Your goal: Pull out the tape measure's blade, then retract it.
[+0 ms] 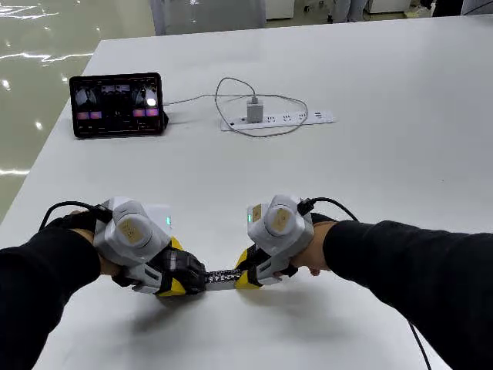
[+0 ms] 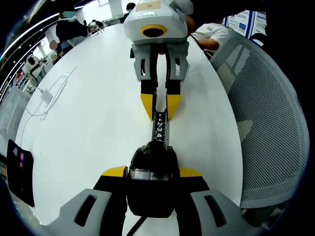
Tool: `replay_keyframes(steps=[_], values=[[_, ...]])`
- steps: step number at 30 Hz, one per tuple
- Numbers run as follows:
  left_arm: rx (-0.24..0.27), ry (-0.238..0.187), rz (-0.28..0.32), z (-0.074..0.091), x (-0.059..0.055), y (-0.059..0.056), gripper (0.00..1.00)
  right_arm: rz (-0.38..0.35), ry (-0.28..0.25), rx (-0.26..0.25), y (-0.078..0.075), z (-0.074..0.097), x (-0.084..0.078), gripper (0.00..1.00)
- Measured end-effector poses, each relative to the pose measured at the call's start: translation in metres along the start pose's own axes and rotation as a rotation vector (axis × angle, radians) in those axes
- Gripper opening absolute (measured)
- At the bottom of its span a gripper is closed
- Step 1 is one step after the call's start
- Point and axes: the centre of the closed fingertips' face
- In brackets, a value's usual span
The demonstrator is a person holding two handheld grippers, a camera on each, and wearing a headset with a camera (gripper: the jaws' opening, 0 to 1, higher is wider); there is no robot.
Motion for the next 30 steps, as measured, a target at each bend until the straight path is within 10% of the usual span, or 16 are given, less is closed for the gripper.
replay_keyframes(steps=[30], values=[[-0.001, -0.004, -0.006, 0.000, 0.001, -0.001, 0.32, 0.003, 0.013, -0.012, -0.003, 0.015, -0.018, 0.10]])
Point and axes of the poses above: the centre of the closed fingertips' face, and the gripper's own axes: z roughly backward along the fingers, y roughly to its left, x roughly out of its top, and after that the axes turned 13 degrees about -x, right-handed
